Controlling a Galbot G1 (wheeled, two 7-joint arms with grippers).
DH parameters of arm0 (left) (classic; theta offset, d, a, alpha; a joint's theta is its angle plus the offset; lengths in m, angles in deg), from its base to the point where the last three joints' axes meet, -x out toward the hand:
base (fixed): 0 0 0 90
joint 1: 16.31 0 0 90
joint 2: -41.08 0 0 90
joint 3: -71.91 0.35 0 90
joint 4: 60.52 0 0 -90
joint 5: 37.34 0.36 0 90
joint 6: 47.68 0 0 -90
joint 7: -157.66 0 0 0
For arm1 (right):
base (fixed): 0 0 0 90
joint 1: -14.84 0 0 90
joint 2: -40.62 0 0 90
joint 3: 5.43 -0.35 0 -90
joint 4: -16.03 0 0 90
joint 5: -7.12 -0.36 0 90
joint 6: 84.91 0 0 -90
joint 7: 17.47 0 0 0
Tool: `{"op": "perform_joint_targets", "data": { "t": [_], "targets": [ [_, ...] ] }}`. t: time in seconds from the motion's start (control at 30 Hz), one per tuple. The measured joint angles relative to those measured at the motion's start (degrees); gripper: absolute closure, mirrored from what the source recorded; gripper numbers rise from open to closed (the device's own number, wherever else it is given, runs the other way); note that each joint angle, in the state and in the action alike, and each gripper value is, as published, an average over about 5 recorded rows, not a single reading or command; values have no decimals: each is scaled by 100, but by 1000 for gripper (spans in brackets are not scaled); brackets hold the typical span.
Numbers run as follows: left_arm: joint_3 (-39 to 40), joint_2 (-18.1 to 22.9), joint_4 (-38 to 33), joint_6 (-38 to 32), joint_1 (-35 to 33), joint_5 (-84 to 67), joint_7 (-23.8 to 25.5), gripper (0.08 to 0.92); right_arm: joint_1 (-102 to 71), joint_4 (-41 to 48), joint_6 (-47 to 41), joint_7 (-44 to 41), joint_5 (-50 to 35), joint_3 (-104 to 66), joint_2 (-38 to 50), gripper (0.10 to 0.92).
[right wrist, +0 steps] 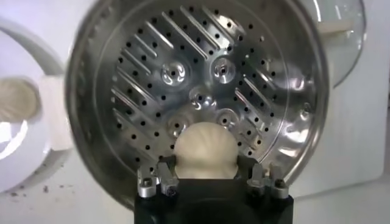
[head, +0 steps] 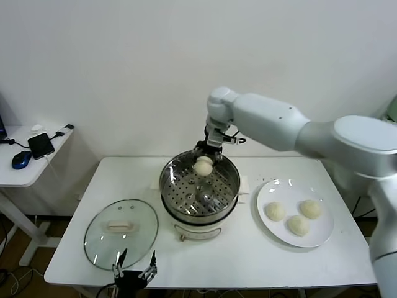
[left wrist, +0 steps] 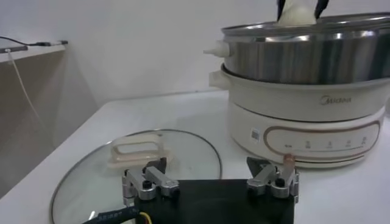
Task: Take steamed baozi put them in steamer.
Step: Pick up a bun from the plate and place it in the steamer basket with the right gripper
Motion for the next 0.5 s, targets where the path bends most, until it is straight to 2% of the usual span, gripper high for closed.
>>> {"op": "perform_joint_targets", "data": {
  "t": [0.23,0.4,0.5],
  "targets": [
    [13,-8,-21,0,8,-11,-3,177,-244,445,194,86,338,-179,-235,334],
    [17,-11,-39,0,8,-16,-8,177,-276,554,264,139,363,-206,-273,233],
    [14,-11,-58,4,8,-22,-11,177,-227,526,271,123,218,-170,-250,207]
  ]
}}
